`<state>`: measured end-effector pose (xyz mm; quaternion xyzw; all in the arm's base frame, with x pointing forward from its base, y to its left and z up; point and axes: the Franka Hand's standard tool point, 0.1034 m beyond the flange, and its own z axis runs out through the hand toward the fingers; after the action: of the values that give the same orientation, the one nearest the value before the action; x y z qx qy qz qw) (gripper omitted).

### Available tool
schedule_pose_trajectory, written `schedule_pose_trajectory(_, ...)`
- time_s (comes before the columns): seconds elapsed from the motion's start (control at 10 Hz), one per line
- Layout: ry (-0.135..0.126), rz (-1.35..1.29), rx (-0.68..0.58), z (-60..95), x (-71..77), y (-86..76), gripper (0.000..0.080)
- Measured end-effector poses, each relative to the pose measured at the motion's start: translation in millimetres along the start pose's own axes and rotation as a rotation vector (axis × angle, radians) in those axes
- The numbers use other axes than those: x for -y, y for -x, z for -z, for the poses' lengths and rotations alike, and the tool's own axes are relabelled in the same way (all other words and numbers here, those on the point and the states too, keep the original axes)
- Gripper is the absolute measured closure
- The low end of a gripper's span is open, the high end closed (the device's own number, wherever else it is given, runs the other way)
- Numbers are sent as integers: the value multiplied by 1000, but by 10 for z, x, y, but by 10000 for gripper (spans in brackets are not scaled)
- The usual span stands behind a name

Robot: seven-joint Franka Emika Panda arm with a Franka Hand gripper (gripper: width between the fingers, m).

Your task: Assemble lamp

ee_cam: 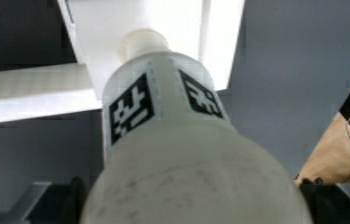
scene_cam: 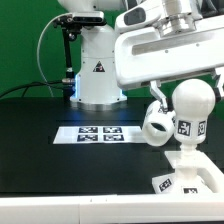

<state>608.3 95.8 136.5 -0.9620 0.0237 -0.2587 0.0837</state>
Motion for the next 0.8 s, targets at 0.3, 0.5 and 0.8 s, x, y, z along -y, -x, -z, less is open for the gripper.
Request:
schedule_pose_trajectory(0.3, 4, 6, 6, -21, -51, 28, 223)
schedule_pose_trajectory(0.5, 4, 3, 11, -109, -59, 101, 223)
schedule_pose_trajectory(0.8, 6, 3, -13, -128, -57, 71, 223)
